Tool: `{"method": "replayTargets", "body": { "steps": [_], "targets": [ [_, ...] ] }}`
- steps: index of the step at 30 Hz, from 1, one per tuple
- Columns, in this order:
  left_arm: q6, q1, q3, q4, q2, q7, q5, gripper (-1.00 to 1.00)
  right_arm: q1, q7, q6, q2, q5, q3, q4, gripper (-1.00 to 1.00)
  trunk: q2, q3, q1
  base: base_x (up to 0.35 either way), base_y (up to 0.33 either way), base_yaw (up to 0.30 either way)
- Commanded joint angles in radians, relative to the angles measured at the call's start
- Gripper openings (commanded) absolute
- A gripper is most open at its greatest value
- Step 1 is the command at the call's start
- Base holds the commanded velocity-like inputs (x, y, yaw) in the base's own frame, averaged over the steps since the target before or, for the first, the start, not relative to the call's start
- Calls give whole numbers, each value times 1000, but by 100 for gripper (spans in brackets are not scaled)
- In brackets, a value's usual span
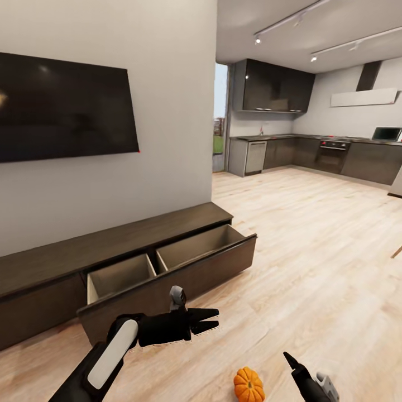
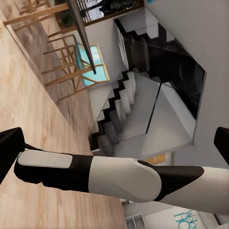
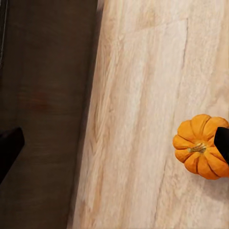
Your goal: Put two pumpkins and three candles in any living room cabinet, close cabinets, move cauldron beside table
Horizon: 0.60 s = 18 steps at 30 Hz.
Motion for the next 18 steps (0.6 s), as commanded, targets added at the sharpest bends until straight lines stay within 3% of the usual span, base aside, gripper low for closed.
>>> {"method": "replayTargets", "body": {
  "steps": [1,8,18],
  "targets": [
    [4,-1,-1,0,1,-2,2,100,-1,5,-6,-1,0,-1,4,100,0,-1,0,257,185,0],
    [4,-1,-2,0,1,-5,4,100,-1,5,-7,-1,0,-1,4,100,0,0,0,174,196,-9],
    [5,1,0,0,1,-7,5,100,-1,5,-6,-1,2,-1,4,100,0,3,0,17,25,-48]
  ]
}}
